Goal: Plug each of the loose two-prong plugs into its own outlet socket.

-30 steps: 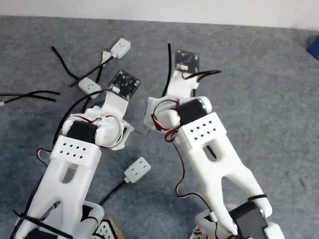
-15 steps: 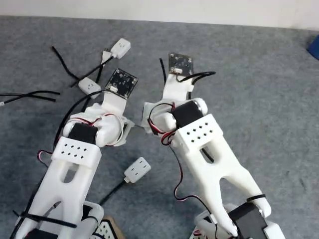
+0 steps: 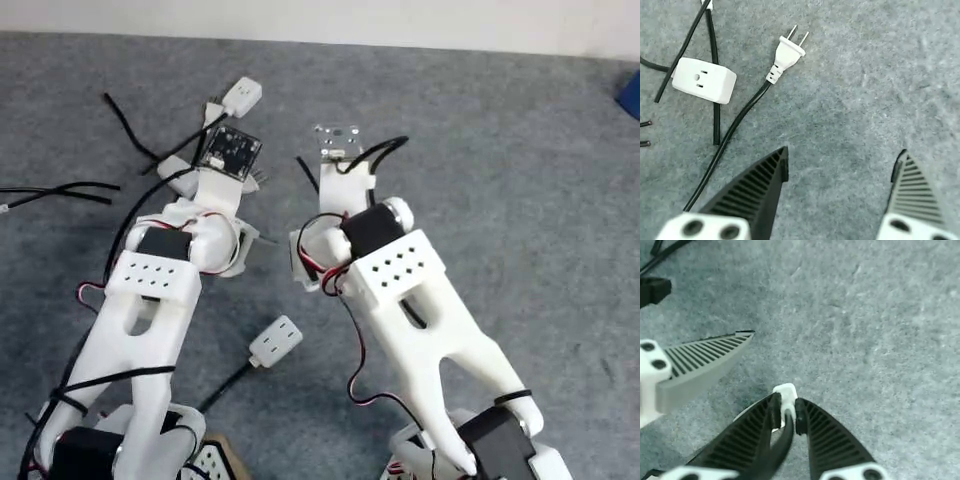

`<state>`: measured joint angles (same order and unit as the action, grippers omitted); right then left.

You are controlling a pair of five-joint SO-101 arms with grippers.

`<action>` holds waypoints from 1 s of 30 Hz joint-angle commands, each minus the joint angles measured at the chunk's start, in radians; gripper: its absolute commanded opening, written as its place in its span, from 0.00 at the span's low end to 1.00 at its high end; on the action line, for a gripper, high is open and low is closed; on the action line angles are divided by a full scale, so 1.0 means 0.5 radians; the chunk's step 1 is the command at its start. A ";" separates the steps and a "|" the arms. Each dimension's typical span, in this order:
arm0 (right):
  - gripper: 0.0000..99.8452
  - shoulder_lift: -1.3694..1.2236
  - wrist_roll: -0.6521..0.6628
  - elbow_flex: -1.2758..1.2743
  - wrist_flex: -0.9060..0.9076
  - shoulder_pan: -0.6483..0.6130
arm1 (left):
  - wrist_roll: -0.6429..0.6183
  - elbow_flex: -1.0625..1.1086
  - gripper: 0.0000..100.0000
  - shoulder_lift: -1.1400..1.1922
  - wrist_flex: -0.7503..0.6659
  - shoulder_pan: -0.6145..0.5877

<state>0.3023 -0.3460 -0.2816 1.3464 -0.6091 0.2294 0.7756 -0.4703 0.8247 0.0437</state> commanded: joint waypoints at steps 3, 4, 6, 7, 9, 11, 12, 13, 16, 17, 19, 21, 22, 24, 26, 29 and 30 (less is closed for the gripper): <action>0.01 0.029 0.258 0.002 0.038 -0.084 | -0.129 -0.091 0.33 0.005 -0.049 -0.210; 0.01 0.032 0.325 -0.032 0.038 -0.133 | -0.147 -0.100 0.33 0.011 -0.049 -0.275; 0.01 0.029 0.384 -0.078 0.044 -0.241 | -0.175 -0.118 0.33 0.017 -0.046 -0.370; 0.01 0.029 0.384 -0.109 0.038 -0.287 | -0.206 -0.118 0.33 0.017 -0.046 -0.413; 0.01 0.032 0.384 -0.158 0.029 -0.367 | -0.264 -0.121 0.33 0.017 -0.043 -0.499; 0.01 0.029 0.368 -0.216 -0.023 -0.413 | -0.298 -0.127 0.33 0.020 -0.043 -0.578; 0.01 0.029 0.322 -0.244 -0.063 -0.416 | -0.298 -0.127 0.33 0.020 -0.043 -0.603; 0.01 0.029 0.288 -0.269 -0.097 -0.416 | -0.298 -0.121 0.33 0.020 -0.046 -0.609; 0.01 0.029 0.242 -0.336 -0.189 -0.410 | -0.295 -0.118 0.33 0.020 -0.046 -0.609; 0.01 0.029 0.233 -0.364 -0.226 -0.407 | -0.295 -0.121 0.33 0.020 -0.046 -0.609; 0.01 0.029 0.221 -0.413 -0.302 -0.388 | -0.295 -0.121 0.33 0.020 -0.046 -0.609; 0.01 0.029 0.227 -0.443 -0.367 -0.373 | -0.292 -0.121 0.33 0.020 -0.046 -0.609; 0.01 0.029 0.227 -0.453 -0.385 -0.370 | -0.292 -0.121 0.33 0.020 -0.046 -0.606; 0.01 0.029 0.230 -0.443 -0.394 -0.364 | -0.273 -0.121 0.33 0.020 -0.046 -0.606; 0.01 0.032 0.279 -0.437 -0.388 -0.364 | -0.264 -0.121 0.33 0.023 -0.046 -0.591; 0.01 0.029 0.350 -0.437 -0.391 -0.367 | -0.264 -0.121 0.33 0.023 -0.043 -0.575; 0.01 0.029 0.356 -0.437 -0.391 -0.367 | -0.264 -0.121 0.33 0.023 -0.043 -0.575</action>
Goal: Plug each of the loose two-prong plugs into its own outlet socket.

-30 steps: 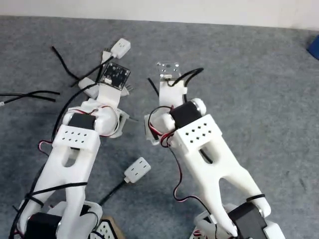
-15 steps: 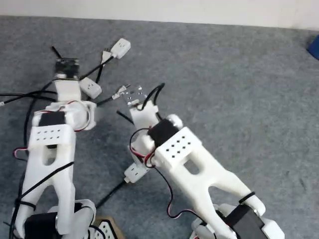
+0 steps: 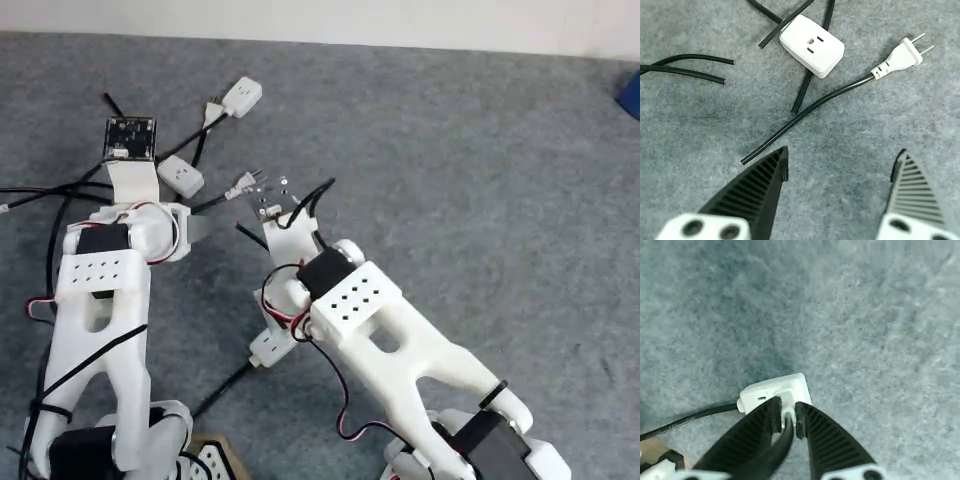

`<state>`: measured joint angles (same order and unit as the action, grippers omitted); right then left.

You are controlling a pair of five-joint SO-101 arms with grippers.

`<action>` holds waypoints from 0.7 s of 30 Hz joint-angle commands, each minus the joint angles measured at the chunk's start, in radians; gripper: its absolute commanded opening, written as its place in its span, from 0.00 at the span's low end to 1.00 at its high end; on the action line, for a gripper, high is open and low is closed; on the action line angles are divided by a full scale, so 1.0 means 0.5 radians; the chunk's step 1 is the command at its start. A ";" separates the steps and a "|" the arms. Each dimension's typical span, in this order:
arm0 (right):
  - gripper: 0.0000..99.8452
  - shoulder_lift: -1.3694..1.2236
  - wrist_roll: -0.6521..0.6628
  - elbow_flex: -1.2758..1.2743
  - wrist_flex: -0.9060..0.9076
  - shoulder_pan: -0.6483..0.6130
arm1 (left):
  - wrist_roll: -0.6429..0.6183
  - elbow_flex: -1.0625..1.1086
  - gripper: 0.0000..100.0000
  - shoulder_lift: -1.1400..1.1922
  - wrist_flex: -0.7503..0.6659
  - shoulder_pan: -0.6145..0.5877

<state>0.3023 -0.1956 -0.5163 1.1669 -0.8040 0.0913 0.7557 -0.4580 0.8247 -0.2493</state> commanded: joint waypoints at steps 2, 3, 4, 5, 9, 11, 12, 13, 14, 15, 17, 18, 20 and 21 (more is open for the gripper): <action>0.01 0.020 0.055 0.026 -0.032 0.026 | 0.012 -0.081 0.33 -0.002 -0.043 0.011; 0.01 0.017 0.058 0.023 -0.032 0.026 | 0.012 -0.081 0.33 -0.002 -0.043 0.011; 0.01 0.017 0.077 0.020 -0.032 0.026 | 0.012 -0.081 0.33 -0.002 -0.043 0.011; 0.01 0.017 0.114 0.020 -0.032 0.026 | 0.012 -0.081 0.33 -0.002 -0.043 0.011; 0.01 0.017 0.135 0.017 -0.032 0.026 | 0.012 -0.081 0.33 -0.002 -0.040 0.011; 0.01 0.011 0.135 0.008 -0.044 0.026 | 0.012 -0.081 0.33 -0.002 -0.040 0.011; 0.01 0.011 0.135 -0.026 -0.069 0.026 | 0.012 -0.081 0.33 -0.002 -0.040 0.011; 0.01 0.014 0.135 -0.075 -0.106 0.026 | 0.012 -0.081 0.33 -0.002 -0.040 0.011; 0.01 0.014 0.135 -0.124 -0.152 0.026 | 0.012 -0.081 0.33 -0.002 -0.040 0.011; 0.01 0.014 0.135 -0.173 -0.201 0.026 | 0.012 -0.081 0.33 -0.002 -0.040 0.014; 0.01 0.014 0.135 -0.269 -0.281 0.026 | 0.012 -0.081 0.33 -0.002 -0.040 0.014; 0.01 0.014 0.135 -0.302 -0.302 0.026 | 0.012 -0.081 0.33 -0.002 -0.040 0.014; 0.01 0.014 0.138 -0.348 -0.318 0.026 | 0.012 -0.078 0.33 -0.002 -0.040 0.032; 0.01 0.014 0.138 -0.348 -0.318 0.026 | 0.012 -0.078 0.33 -0.002 -0.040 0.035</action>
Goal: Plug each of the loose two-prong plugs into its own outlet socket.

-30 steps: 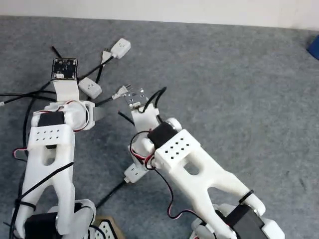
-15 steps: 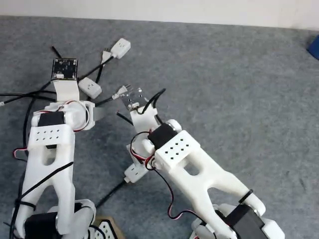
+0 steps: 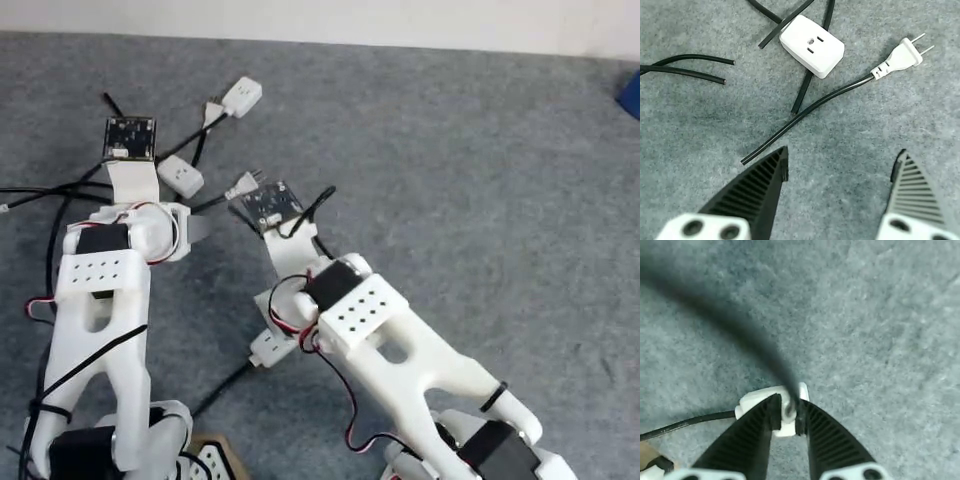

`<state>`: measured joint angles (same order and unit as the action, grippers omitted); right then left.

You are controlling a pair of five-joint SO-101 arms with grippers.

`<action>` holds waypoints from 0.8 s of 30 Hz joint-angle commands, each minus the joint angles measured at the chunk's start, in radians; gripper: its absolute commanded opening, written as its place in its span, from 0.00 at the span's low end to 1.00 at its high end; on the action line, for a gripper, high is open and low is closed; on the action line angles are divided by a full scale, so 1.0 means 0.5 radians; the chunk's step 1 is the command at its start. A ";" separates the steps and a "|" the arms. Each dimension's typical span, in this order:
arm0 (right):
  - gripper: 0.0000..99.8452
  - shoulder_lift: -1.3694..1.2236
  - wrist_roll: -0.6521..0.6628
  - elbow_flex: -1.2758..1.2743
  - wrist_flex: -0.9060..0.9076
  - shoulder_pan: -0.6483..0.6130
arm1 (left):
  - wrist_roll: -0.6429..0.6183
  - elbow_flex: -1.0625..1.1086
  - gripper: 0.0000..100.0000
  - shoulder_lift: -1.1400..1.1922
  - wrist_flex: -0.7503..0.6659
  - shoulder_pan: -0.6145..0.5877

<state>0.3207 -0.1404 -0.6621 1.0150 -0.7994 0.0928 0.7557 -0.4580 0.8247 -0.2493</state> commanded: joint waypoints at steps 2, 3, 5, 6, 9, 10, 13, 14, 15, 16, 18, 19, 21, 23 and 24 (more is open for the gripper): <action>0.01 -0.023 0.028 -0.057 -0.008 0.017 | 0.009 -0.078 0.33 -0.002 -0.040 0.041; 0.01 -0.023 0.028 -0.057 -0.005 0.017 | 0.009 -0.078 0.33 -0.002 -0.040 0.041; 0.01 -0.023 0.040 -0.057 -0.002 0.023 | 0.009 -0.078 0.33 -0.002 -0.040 0.041; 0.01 -0.020 0.068 -0.057 -0.005 0.044 | 0.009 -0.078 0.33 -0.002 -0.040 0.041; 0.01 -0.008 0.080 -0.057 -0.008 0.133 | 0.009 -0.078 0.33 -0.002 -0.040 0.041; 0.01 -0.008 0.083 -0.054 -0.011 0.161 | 0.009 -0.078 0.33 -0.002 -0.040 0.041; 0.01 -0.005 0.083 -0.054 -0.011 0.238 | 0.009 -0.078 0.33 -0.002 -0.040 0.041; 0.01 -0.005 0.077 -0.051 -0.014 0.272 | 0.009 -0.078 0.33 -0.002 -0.040 0.041; 0.01 -0.005 0.071 -0.048 -0.023 0.330 | 0.009 -0.078 0.33 -0.002 -0.040 0.041; 0.01 -0.005 0.064 -0.044 -0.063 0.397 | 0.009 -0.078 0.33 -0.002 -0.040 0.041; 0.01 -0.005 -0.077 -0.044 -0.155 0.569 | 0.009 -0.078 0.33 -0.002 -0.040 0.041; 0.01 -0.005 -0.141 -0.044 -0.204 0.643 | 0.009 -0.078 0.33 -0.002 -0.040 0.041; 0.01 -0.005 -0.193 -0.044 -0.281 0.710 | 0.009 -0.078 0.33 -0.002 -0.040 0.044; 0.01 -0.005 -0.196 -0.051 -0.302 0.695 | 0.009 -0.078 0.33 -0.002 -0.040 0.044; 0.01 -0.005 -0.196 -0.051 -0.308 0.671 | 0.012 -0.078 0.33 -0.002 -0.040 0.044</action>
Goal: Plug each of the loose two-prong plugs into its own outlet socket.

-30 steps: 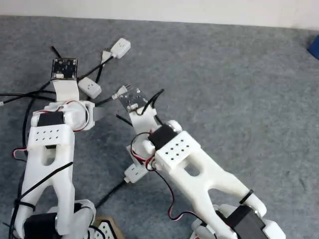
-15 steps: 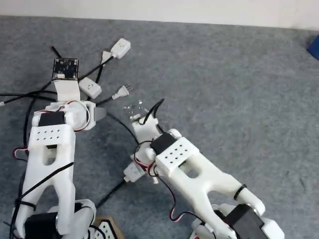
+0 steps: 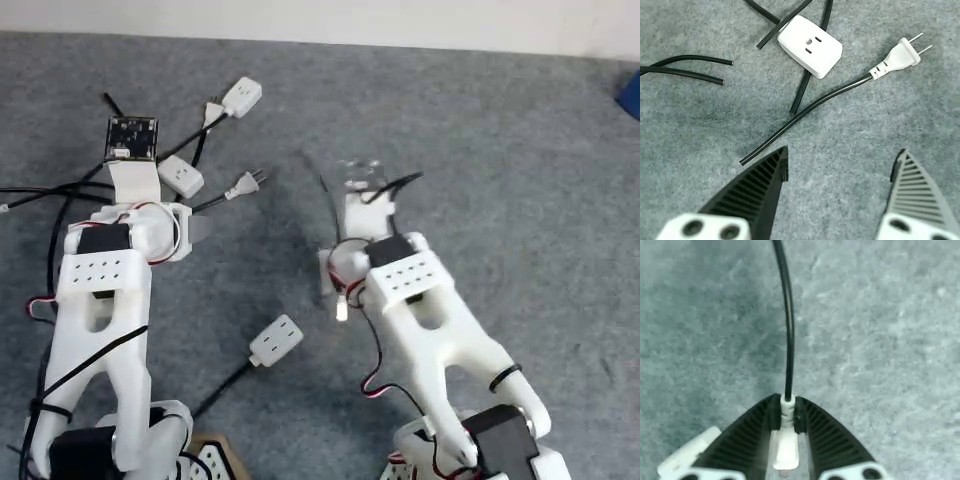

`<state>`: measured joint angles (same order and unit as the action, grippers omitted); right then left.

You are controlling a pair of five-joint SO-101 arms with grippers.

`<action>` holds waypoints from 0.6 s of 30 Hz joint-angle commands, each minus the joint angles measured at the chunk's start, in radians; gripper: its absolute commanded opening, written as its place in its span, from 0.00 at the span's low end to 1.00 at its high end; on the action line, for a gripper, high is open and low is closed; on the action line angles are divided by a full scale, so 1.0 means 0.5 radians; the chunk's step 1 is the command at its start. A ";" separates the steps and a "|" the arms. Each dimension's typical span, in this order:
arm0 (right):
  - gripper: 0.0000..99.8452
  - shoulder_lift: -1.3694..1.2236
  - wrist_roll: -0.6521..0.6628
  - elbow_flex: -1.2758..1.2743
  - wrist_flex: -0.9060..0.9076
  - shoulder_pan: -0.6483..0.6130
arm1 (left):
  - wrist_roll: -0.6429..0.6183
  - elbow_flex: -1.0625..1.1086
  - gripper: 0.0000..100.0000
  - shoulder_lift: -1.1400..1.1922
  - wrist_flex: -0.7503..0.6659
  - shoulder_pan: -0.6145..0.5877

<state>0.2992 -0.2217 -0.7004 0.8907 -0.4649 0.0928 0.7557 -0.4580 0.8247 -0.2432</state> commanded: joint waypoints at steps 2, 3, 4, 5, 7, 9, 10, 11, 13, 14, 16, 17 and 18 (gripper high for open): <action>0.01 0.038 -0.009 0.048 -0.060 -0.032 | 0.043 -0.078 0.33 -0.002 -0.040 0.057; 0.01 0.038 0.052 0.081 -0.057 -0.041 | 0.064 -0.075 0.33 -0.002 -0.037 0.078; 0.03 0.038 0.101 0.143 -0.048 -0.041 | 0.080 -0.075 0.33 -0.002 -0.018 0.109; 0.06 0.038 0.107 0.195 -0.029 -0.041 | 0.083 -0.078 0.33 -0.002 0.025 0.140; 0.13 0.038 0.055 0.293 0.023 -0.038 | 0.083 -0.094 0.33 -0.008 0.104 0.201; 0.21 0.038 0.021 0.373 0.069 -0.066 | 0.083 -0.097 0.35 -0.020 0.150 0.262; 0.24 0.038 0.003 0.404 0.081 -0.100 | 0.083 -0.097 0.36 -0.023 0.169 0.290; 0.25 0.038 -0.028 0.425 0.087 -0.137 | 0.083 -0.109 0.38 -0.023 0.193 0.311; 0.23 0.038 -0.074 0.453 0.087 -0.201 | 0.083 -0.143 0.39 -0.011 0.255 0.345; 0.20 0.038 -0.080 0.453 0.087 -0.219 | 0.089 -0.146 0.39 -0.008 0.270 0.348; 0.13 0.032 -0.074 0.453 0.087 -0.210 | 0.141 -0.143 0.39 -0.008 0.267 0.345; 0.09 0.020 -0.040 0.453 0.084 -0.170 | 0.147 -0.143 0.39 -0.008 0.267 0.345; 0.06 0.017 0.015 0.453 0.078 -0.143 | 0.147 -0.140 0.39 -0.008 0.267 0.345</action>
<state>0.2992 -0.2463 -0.5271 0.9275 -0.5554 0.1450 0.7234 -0.4580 0.9490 -0.0821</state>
